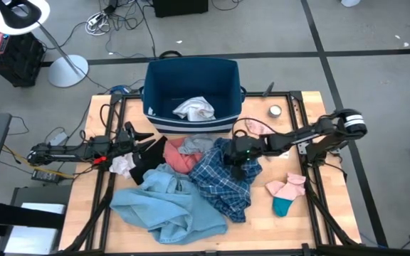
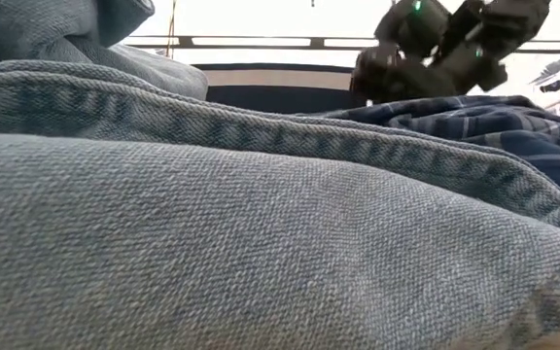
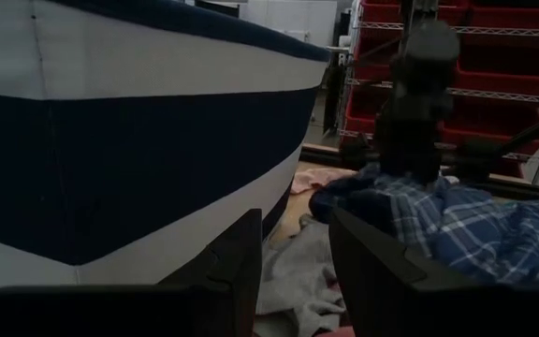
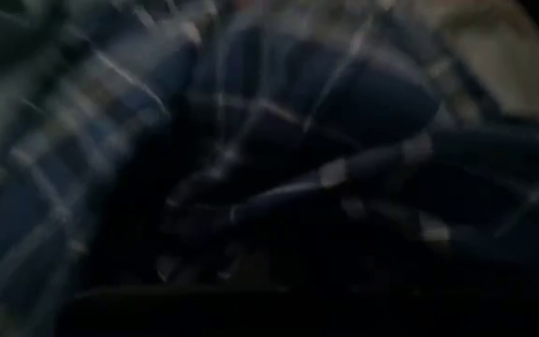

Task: Sort clothes
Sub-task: Put the blue pajamas into the blue bin

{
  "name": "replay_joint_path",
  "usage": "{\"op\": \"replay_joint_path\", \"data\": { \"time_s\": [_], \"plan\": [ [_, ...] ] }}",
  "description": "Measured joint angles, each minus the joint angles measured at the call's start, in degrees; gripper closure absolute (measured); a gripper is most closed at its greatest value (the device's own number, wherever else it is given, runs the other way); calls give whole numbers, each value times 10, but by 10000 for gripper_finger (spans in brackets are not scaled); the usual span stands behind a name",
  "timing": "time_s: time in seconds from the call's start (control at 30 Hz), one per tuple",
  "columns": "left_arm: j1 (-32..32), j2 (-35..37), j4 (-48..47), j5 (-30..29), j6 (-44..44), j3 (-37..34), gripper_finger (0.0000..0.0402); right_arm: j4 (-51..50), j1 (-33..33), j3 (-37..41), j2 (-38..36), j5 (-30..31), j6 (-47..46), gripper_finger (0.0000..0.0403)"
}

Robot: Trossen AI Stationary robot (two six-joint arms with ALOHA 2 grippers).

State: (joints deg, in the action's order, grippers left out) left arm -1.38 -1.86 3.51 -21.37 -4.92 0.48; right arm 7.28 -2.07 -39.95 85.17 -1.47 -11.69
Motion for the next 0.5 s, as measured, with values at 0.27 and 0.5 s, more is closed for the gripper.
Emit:
{"op": "replay_joint_path", "data": {
  "time_s": [0.27,0.5],
  "plan": [
    [0,0,0,0,0,0,269,-153,-2,-67,-104,34,15,401],
    [0,0,0,0,0,0,269,-260,-2,-132,-175,71,39,402]
  ]
}}
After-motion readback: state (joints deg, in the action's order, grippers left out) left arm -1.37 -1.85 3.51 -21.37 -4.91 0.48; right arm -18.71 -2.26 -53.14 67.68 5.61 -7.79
